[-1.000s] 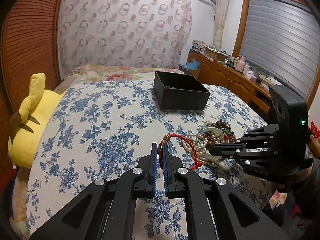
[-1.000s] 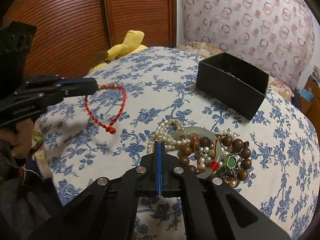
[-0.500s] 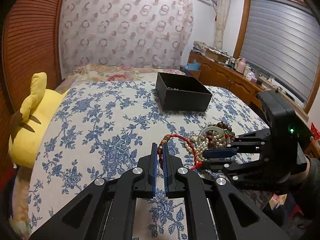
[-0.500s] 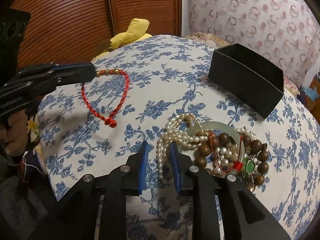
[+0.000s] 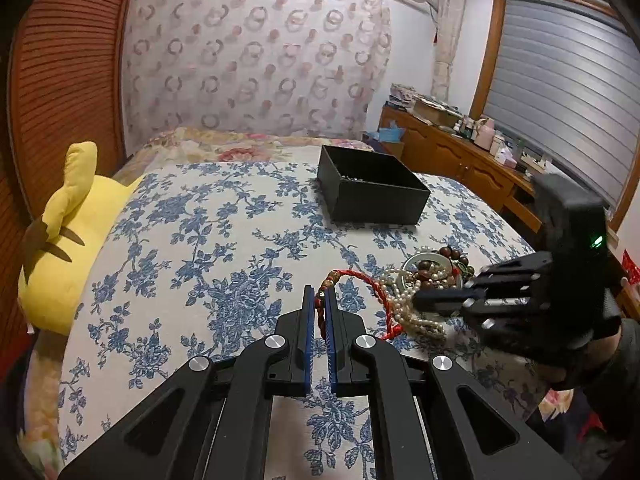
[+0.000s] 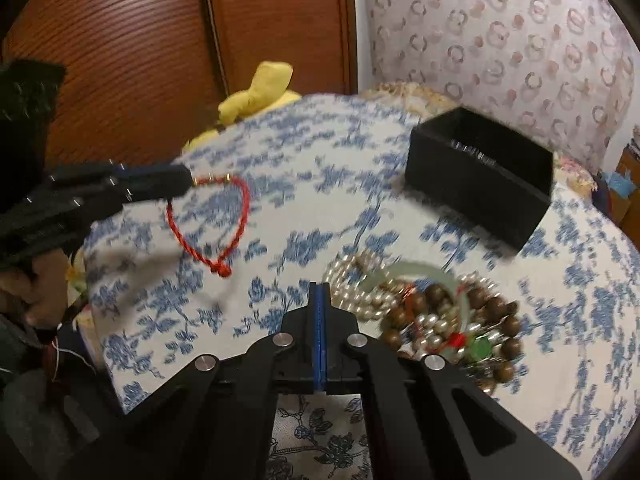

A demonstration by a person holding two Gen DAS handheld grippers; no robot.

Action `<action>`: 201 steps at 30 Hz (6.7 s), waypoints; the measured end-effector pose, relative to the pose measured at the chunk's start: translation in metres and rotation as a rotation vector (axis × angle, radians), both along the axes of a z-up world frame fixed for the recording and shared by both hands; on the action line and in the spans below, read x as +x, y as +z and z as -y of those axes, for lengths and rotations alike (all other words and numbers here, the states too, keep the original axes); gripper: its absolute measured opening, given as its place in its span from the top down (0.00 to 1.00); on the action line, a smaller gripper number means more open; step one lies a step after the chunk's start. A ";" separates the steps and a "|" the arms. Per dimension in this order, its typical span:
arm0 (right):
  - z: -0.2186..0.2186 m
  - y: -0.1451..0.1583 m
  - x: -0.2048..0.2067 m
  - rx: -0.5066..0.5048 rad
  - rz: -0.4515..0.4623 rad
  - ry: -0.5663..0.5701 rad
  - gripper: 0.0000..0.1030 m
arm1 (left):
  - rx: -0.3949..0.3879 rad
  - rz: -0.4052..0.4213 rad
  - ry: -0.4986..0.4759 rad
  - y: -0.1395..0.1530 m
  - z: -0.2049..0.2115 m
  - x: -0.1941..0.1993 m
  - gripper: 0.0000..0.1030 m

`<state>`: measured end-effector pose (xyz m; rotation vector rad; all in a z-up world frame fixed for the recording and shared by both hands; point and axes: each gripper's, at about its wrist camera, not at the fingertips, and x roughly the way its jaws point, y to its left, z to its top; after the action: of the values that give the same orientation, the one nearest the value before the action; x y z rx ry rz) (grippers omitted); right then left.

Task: Organize jewelry
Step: 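Grasp the pearl necklace with the right tool while the left tool holds the red bracelet, then lower the red bracelet into the box with the left tool while the right tool drops the pearls in, then move both open tools back toward the remaining jewelry pile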

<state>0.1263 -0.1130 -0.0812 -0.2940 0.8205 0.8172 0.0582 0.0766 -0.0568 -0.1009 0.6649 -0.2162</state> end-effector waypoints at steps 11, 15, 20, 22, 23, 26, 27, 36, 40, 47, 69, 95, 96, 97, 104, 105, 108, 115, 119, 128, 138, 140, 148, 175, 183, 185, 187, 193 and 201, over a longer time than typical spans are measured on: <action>-0.001 0.008 0.011 -0.072 0.075 0.013 0.95 | -0.003 -0.004 -0.002 -0.004 0.000 0.000 0.96; -0.012 0.003 0.012 -0.120 0.070 0.085 0.78 | -0.003 -0.005 0.001 -0.004 0.001 0.000 0.96; -0.022 -0.006 0.015 -0.162 0.014 0.118 0.67 | -0.011 -0.003 0.003 -0.004 0.002 -0.002 0.96; -0.025 -0.009 0.014 -0.177 0.013 0.125 0.66 | -0.009 -0.004 0.003 -0.004 0.000 -0.001 0.96; -0.026 -0.008 0.015 -0.179 0.007 0.126 0.66 | -0.010 -0.003 0.004 -0.004 0.000 -0.002 0.96; -0.030 -0.007 0.019 -0.189 -0.025 0.137 0.66 | -0.011 -0.004 0.004 -0.005 0.000 -0.001 0.96; -0.031 -0.007 0.020 -0.194 -0.034 0.145 0.67 | -0.011 -0.004 0.004 -0.005 0.001 -0.001 0.96; -0.032 -0.009 0.014 -0.209 -0.051 0.160 0.83 | -0.013 -0.006 0.006 -0.005 -0.001 -0.002 0.96; -0.028 -0.010 0.023 -0.151 -0.109 0.135 0.83 | -0.016 -0.008 0.003 -0.006 -0.002 -0.002 0.96; -0.028 -0.011 0.026 -0.106 -0.116 0.110 0.90 | -0.017 -0.008 0.002 -0.006 -0.002 -0.002 0.96; -0.038 -0.013 0.016 -0.179 -0.073 0.148 0.83 | -0.024 -0.009 0.014 -0.009 -0.009 -0.001 0.96; 0.006 0.073 0.014 0.027 0.079 0.041 0.94 | -0.011 0.046 0.010 0.014 -0.010 0.017 0.96; 0.008 0.079 0.015 0.035 0.090 0.037 0.94 | -0.011 0.050 0.008 0.016 -0.009 0.020 0.96; 0.012 0.089 0.014 0.047 0.111 0.030 0.94 | -0.012 0.054 0.004 0.018 -0.007 0.024 0.96; 0.031 0.138 0.021 0.122 0.205 -0.006 0.94 | -0.013 0.087 -0.029 0.035 0.006 0.047 0.96; 0.032 0.143 0.023 0.128 0.213 -0.009 0.94 | -0.014 0.090 -0.034 0.037 0.008 0.050 0.96; 0.037 0.163 0.031 0.142 0.260 -0.027 0.94 | -0.005 0.102 -0.039 0.043 0.013 0.061 0.96; 0.050 0.207 0.059 0.175 0.351 -0.089 0.94 | 0.014 0.118 -0.043 0.055 0.021 0.090 0.96; 0.056 0.227 0.078 0.177 0.387 -0.117 0.94 | 0.021 0.120 -0.044 0.059 0.024 0.110 0.96; 0.052 0.222 0.140 0.086 0.414 -0.197 0.94 | 0.049 0.089 -0.056 0.052 0.043 0.161 0.96; 0.049 0.179 0.191 0.012 0.361 -0.254 0.94 | 0.096 0.027 -0.080 0.027 0.068 0.199 0.96; 0.048 0.177 0.196 0.015 0.360 -0.262 0.94 | 0.104 0.016 -0.081 0.024 0.070 0.205 0.96; 0.040 0.160 0.200 -0.018 0.322 -0.253 0.94 | 0.124 -0.010 -0.062 0.012 0.072 0.214 0.70; 0.077 0.056 0.090 0.044 0.118 -0.244 0.64 | 0.124 -0.074 -0.176 -0.016 0.071 0.110 0.42; 0.103 0.030 0.045 0.064 0.048 -0.255 0.64 | 0.118 -0.099 -0.239 -0.027 0.091 0.085 0.23; 0.108 0.023 0.035 0.051 0.034 -0.251 0.64 | 0.127 -0.112 -0.257 -0.028 0.099 0.083 0.20; 0.112 0.019 0.029 0.045 0.028 -0.260 0.64 | 0.130 -0.128 -0.294 -0.031 0.109 0.081 0.19; 0.126 0.014 0.016 0.060 0.015 -0.280 0.64 | 0.192 -0.155 -0.334 -0.040 0.133 0.083 0.18; 0.129 0.010 0.011 0.067 0.003 -0.288 0.64 | 0.192 -0.169 -0.326 -0.043 0.135 0.088 0.18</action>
<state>0.1369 -0.2423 -0.0710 -0.1133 0.8086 0.5727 0.1461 -0.0587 -0.0993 0.1774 0.8663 -0.4594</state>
